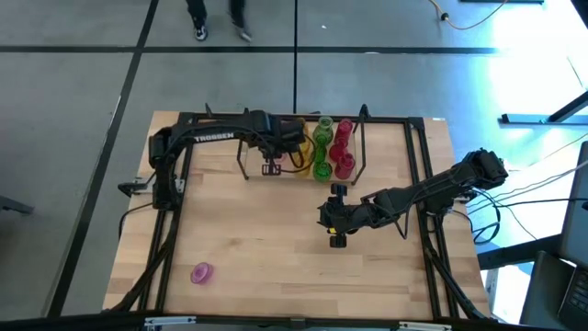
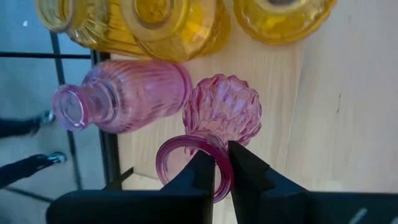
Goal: Sort vases onto shelf
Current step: Put the top violet vase on the shelf aligned with the other violet vase
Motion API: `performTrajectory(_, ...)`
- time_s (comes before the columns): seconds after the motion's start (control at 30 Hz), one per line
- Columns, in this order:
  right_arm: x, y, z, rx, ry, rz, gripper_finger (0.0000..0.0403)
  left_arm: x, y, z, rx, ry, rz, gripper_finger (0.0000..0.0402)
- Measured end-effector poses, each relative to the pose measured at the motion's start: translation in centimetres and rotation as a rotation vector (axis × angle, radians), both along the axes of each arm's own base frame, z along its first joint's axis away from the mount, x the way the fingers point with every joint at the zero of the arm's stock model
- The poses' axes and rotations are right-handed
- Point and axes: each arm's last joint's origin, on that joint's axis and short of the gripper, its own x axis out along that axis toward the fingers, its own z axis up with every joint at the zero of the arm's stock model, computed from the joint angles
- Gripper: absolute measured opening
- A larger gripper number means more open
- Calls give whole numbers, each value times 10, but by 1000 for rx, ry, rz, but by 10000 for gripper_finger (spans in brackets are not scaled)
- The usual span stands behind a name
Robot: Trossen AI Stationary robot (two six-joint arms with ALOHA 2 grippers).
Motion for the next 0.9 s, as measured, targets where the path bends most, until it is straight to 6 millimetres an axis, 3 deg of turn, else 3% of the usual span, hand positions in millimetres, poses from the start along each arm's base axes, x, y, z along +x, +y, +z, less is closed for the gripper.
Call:
performTrajectory(0.53,0,0,0,0,2,0,179,11,15,-20,-15,16,11,23)
performTrajectory(0.9,0,0,0,0,2,1,179,15,18,-20,-4,-31,15,60)
